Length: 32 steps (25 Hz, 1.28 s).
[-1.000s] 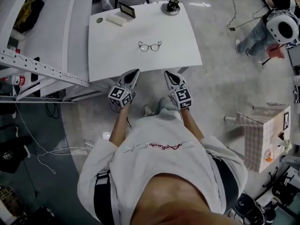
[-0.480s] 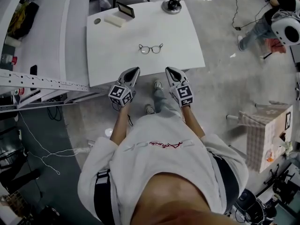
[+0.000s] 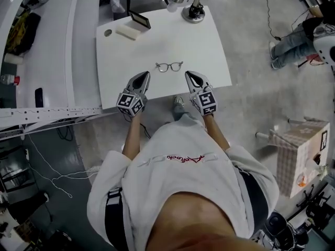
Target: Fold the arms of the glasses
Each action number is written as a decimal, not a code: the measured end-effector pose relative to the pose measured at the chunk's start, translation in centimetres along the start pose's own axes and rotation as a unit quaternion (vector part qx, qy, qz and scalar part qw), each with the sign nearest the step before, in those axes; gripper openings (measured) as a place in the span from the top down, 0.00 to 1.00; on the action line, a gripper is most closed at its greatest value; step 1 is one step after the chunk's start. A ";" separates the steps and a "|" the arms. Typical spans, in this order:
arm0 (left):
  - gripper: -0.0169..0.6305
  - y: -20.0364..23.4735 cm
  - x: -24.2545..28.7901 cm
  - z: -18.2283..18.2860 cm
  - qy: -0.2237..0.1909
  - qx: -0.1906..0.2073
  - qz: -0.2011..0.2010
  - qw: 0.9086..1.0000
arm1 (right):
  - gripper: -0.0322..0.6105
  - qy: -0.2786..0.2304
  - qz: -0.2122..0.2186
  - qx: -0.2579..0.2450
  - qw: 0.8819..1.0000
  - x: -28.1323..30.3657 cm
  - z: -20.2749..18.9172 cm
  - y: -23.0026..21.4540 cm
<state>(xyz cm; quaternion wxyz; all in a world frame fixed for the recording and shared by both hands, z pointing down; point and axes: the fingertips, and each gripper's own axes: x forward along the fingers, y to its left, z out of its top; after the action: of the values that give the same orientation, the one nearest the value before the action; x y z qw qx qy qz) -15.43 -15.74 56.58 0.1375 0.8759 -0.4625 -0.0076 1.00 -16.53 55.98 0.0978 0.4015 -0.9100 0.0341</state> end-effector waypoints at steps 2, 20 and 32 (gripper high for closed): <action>0.94 0.9 1.1 0.9 -0.003 0.004 0.004 1.000 | 0.92 -0.002 0.003 -0.001 1.000 1.0 0.5 -1.1; 0.94 4.4 6.0 0.5 0.025 -0.015 0.057 0.998 | 0.92 0.016 0.049 0.015 0.999 6.6 0.4 -7.4; 0.94 7.1 6.4 -0.9 0.043 -0.036 0.045 0.997 | 0.92 0.043 0.035 0.023 0.998 8.5 -0.9 -7.8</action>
<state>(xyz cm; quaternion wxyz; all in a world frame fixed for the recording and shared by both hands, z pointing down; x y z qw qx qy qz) -17.36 -24.57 59.91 0.1885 0.8481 -0.4947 0.0198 1.28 -27.78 58.49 0.1264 0.3699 -0.9173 0.0759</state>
